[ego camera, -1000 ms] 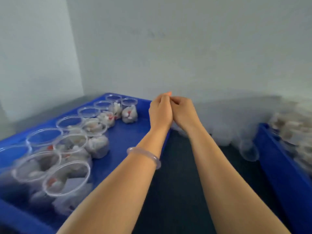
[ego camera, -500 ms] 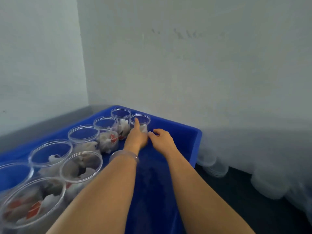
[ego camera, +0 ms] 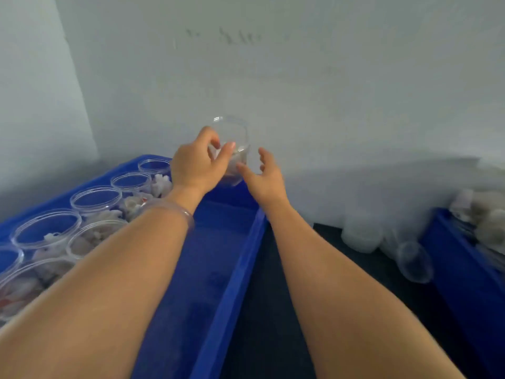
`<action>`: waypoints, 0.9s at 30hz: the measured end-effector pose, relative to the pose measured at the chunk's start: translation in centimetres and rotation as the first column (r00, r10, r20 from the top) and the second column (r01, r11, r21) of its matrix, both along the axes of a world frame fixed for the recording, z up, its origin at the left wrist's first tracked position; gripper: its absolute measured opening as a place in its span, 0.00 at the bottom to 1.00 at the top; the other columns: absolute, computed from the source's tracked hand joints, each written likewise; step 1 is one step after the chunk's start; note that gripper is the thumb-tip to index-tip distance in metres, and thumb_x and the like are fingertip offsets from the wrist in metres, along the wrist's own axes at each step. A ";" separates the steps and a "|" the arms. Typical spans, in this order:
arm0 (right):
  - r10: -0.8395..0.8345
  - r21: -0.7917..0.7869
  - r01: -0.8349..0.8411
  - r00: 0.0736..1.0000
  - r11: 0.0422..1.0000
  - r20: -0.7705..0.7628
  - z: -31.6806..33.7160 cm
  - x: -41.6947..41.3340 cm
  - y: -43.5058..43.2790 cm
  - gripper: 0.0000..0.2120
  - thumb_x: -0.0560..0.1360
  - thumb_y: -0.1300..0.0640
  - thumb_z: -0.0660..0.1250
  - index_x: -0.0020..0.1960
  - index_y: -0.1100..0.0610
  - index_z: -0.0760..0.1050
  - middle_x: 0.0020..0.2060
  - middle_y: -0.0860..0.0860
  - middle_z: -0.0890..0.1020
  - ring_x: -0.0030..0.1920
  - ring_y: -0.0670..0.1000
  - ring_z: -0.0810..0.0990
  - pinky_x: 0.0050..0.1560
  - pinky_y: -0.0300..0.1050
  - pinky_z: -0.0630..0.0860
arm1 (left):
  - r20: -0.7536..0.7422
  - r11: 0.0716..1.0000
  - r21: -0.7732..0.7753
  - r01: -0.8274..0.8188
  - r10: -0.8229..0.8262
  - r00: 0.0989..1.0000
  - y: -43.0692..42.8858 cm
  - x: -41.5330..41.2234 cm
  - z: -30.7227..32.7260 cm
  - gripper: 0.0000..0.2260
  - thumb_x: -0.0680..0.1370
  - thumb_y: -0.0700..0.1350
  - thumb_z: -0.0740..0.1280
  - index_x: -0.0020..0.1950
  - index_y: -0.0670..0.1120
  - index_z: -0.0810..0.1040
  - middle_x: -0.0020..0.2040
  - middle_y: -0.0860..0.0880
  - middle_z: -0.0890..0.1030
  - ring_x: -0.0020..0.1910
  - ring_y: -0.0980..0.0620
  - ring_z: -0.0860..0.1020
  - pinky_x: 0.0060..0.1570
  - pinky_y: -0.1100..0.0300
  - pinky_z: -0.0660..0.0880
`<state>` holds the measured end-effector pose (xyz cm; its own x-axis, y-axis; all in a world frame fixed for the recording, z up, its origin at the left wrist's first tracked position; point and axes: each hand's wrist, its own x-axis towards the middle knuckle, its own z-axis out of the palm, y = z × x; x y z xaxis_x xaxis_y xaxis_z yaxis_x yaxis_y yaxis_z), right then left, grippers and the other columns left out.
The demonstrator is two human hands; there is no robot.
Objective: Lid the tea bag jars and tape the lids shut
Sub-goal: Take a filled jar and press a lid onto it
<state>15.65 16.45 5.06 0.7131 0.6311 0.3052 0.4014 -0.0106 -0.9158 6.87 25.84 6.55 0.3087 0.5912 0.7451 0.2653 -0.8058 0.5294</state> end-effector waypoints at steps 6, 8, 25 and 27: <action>-0.090 -0.022 0.091 0.995 0.996 0.050 1.7 0.3 -11.7 0.41 0.67 0.53 0.78 0.73 0.57 0.61 0.60 0.51 0.74 0.60 0.51 0.77 0.62 0.50 0.75 | 0.113 0.973 0.001 0.231 -0.230 0.967 -10.6 1.1 1.9 0.14 0.75 0.60 0.59 0.40 0.51 0.70 0.26 0.55 0.68 0.27 0.56 0.68 0.29 0.64 0.62; -0.158 -0.083 0.162 0.986 0.983 0.052 -0.7 -0.2 -14.8 0.37 0.66 0.49 0.79 0.70 0.55 0.66 0.56 0.49 0.76 0.57 0.51 0.78 0.59 0.49 0.76 | 0.173 0.974 -0.129 0.184 -0.161 0.972 -13.8 1.9 -0.6 0.12 0.76 0.59 0.59 0.45 0.52 0.72 0.30 0.55 0.70 0.32 0.54 0.71 0.29 0.64 0.61; -0.092 -0.388 0.187 0.964 0.903 0.249 -13.8 6.8 -23.8 0.20 0.67 0.34 0.67 0.51 0.45 0.75 0.46 0.40 0.76 0.49 0.40 0.73 0.48 0.37 0.70 | 0.390 0.649 -0.563 0.511 -0.337 0.857 -20.7 7.8 -14.8 0.14 0.75 0.49 0.60 0.57 0.46 0.74 0.48 0.53 0.77 0.48 0.57 0.75 0.43 0.74 0.68; -0.222 -0.317 0.326 0.920 0.891 0.323 -14.6 7.4 -23.9 0.19 0.69 0.33 0.62 0.41 0.49 0.76 0.40 0.44 0.76 0.43 0.43 0.74 0.43 0.41 0.71 | 0.390 0.681 -0.536 0.499 -0.325 0.862 -20.9 8.3 -15.0 0.19 0.71 0.51 0.58 0.58 0.43 0.75 0.50 0.49 0.77 0.48 0.57 0.75 0.43 0.77 0.67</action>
